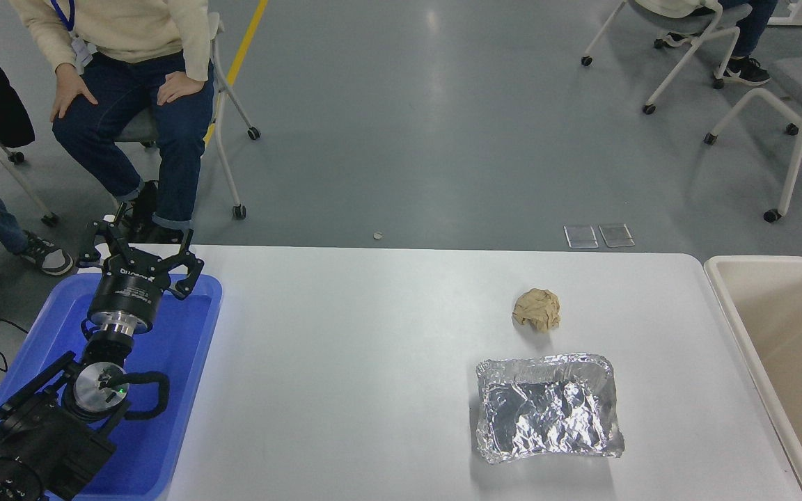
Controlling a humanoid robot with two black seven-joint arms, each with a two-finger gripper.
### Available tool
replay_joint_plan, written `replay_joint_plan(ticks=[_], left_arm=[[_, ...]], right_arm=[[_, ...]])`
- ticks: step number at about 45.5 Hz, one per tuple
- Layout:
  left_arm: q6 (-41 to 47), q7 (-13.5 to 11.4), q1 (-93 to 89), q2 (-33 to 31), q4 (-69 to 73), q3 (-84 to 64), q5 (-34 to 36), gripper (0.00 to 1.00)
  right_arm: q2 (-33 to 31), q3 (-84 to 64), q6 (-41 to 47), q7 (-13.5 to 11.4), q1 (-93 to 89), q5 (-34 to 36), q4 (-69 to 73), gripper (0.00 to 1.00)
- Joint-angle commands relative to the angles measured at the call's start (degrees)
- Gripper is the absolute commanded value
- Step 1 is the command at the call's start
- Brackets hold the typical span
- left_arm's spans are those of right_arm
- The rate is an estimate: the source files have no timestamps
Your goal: Pick up paper cup place in dustbin
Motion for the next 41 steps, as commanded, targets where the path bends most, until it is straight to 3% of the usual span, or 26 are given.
replay_joint_plan(ticks=[1,8,19,41], left_arm=[[0.0,0.0,0.0,0.0,0.0,0.0,0.0,1.00],[0.0,0.0,0.0,0.0,0.0,0.0,-0.1,1.00],[0.0,0.0,0.0,0.0,0.0,0.0,0.0,1.00],[0.0,0.0,-0.1,0.0,0.0,0.0,0.0,1.00]], right_arm=[[-0.3,1.4,-1.0,0.0,1.3,0.0,6.0,1.00],[-3.1,0.9,-1.0,0.0,3.1,-0.1,12.5,1.00],[-12.8,-5.0,-0.4,0.0,12.8,-1.2,29.5,1.00],[-14.9,-38.7,5.8,-0.2,43.6,-0.7,56.3,1.00]])
